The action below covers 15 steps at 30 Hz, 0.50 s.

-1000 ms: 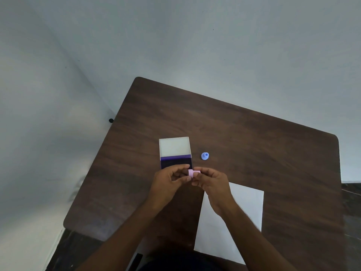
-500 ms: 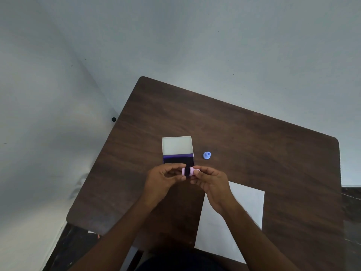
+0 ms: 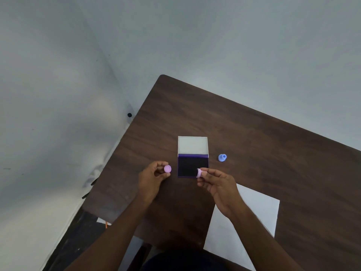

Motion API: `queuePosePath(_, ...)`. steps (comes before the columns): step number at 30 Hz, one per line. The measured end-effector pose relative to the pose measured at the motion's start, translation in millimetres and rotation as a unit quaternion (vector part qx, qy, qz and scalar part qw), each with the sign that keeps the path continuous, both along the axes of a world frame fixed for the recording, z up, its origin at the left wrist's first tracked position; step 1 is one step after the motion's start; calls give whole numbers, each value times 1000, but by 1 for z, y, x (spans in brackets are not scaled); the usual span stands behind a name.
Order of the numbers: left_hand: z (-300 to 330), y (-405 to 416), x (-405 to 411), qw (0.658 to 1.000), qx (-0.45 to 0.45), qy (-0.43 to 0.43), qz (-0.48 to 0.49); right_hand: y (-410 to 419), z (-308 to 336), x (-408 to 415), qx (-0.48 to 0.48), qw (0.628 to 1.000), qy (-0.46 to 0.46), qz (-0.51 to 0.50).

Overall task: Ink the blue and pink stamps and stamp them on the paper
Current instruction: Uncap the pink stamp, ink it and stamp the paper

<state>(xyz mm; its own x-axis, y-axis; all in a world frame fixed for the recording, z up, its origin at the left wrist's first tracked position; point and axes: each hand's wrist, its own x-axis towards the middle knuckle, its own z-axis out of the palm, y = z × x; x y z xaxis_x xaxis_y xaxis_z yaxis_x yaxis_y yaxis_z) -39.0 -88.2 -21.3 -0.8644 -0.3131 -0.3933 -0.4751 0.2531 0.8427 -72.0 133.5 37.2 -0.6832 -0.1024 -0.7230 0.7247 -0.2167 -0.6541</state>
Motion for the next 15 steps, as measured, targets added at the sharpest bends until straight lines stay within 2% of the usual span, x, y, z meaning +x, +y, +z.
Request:
queuePosePath(4, -7, -7, 0, 991, -124, 36, -30, -5, 0, -1, -6, 1000, -3, 4)
queuePosePath(7, -15, -11, 0, 981, -180, 43, -51, -6, 0, -2, -10, 1000, 1, 5)
queuePosePath(15, -19, -14, 1, 975, -208, 16, -72, -10, 1, -4, -46, 999, 6, -3)
